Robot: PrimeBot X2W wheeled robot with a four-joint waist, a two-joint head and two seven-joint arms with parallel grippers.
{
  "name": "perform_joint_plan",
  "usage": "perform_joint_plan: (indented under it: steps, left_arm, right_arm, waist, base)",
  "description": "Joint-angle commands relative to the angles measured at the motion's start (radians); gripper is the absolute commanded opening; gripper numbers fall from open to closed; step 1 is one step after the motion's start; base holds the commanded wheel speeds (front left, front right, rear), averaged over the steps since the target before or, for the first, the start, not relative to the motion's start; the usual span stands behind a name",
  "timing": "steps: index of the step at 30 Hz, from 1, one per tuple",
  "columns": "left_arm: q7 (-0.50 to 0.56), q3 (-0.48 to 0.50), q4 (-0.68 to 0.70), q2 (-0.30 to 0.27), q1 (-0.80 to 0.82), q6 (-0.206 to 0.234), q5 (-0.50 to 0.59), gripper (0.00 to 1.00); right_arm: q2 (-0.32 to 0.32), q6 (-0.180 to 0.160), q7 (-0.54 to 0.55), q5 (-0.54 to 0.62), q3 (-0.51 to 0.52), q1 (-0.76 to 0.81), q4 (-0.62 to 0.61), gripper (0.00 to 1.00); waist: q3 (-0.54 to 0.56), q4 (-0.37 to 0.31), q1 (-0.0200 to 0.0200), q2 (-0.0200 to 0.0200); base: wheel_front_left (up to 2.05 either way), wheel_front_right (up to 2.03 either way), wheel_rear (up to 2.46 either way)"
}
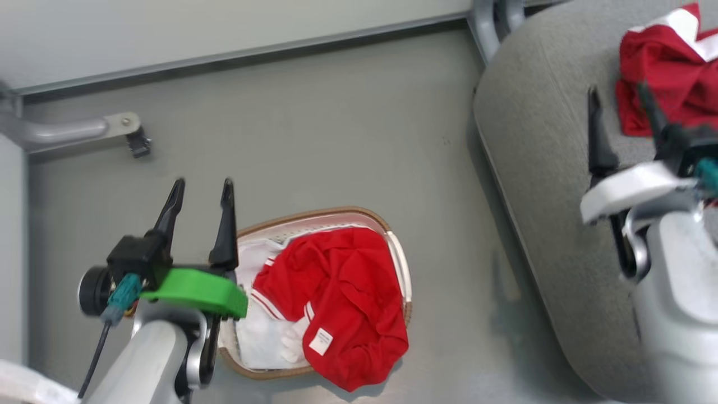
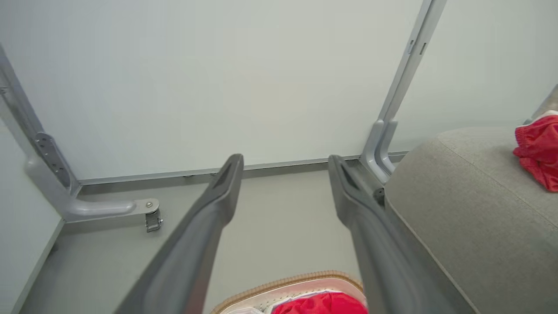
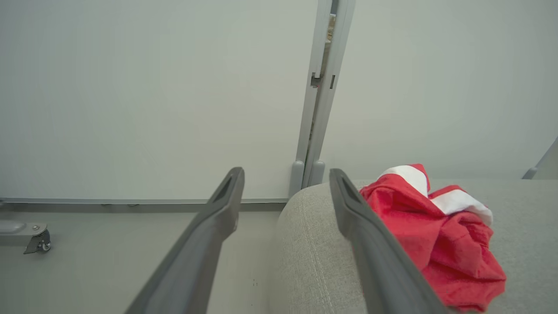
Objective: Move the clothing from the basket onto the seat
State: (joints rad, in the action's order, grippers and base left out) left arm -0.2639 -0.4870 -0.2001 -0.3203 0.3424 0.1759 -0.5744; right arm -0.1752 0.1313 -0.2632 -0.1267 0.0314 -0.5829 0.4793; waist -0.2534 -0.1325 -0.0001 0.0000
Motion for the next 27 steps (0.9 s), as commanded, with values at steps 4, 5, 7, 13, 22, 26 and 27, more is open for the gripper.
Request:
perform_joint_plan:
  steps: [4,5,7,13,22,26,27]
  left_arm:
    - [0.000,0.088,0.005,0.031,-0.117,-0.006,0.053,1.00]
    - [0.000,0.105,0.005,0.041,-0.139,-0.008,0.061,1.00]
    - [0.000,0.136,0.002,0.060,-0.184,-0.018,0.073,1.00]
    - [-0.001,0.211,-0.007,0.106,-0.297,-0.050,0.121,1.00]
    - [-0.001,0.296,-0.015,0.169,-0.395,-0.095,0.173,1.00]
    - [-0.001,0.308,-0.040,0.181,-0.403,-0.122,0.185,1.00]
    - [-0.001,0.310,-0.044,0.184,-0.400,-0.126,0.187,1.00]
  right_arm:
    - [0.059,-0.001,-0.002,0.043,0.023,0.161,-0.110,1.00]
    - [0.071,-0.001,-0.002,0.049,0.027,0.191,-0.130,1.00]
    - [0.092,-0.001,-0.002,0.056,0.034,0.250,-0.170,1.00]
    - [0.121,-0.001,-0.002,0.063,0.010,0.404,-0.248,1.00]
    - [0.123,-0.001,-0.002,0.002,-0.078,0.541,-0.284,1.00]
    - [0.123,-0.001,-0.002,-0.011,-0.090,0.564,-0.279,1.00]
    - [0.123,-0.001,-0.002,-0.013,-0.091,0.566,-0.277,1.00]
  waist:
    - [0.120,0.123,0.0001,0.0000]
    - [0.127,0.128,0.0001,0.0000]
    - [0.144,0.140,0.0001,0.0000]
    - [0.187,0.153,0.0001,0.0000]
    - [0.234,0.158,0.0001,0.0000]
    - [0.243,0.158,0.0001,0.0000]
    - [0.245,0.158,0.0001,0.0000]
  base:
    - [0.00,0.00,0.00]
    - [0.00,0.00,0.00]
    - [0.00,0.00,0.00]
    - [0.00,0.00,0.00]
    - [0.00,0.00,0.00]
    - [0.00,0.00,0.00]
    - [0.00,0.00,0.00]
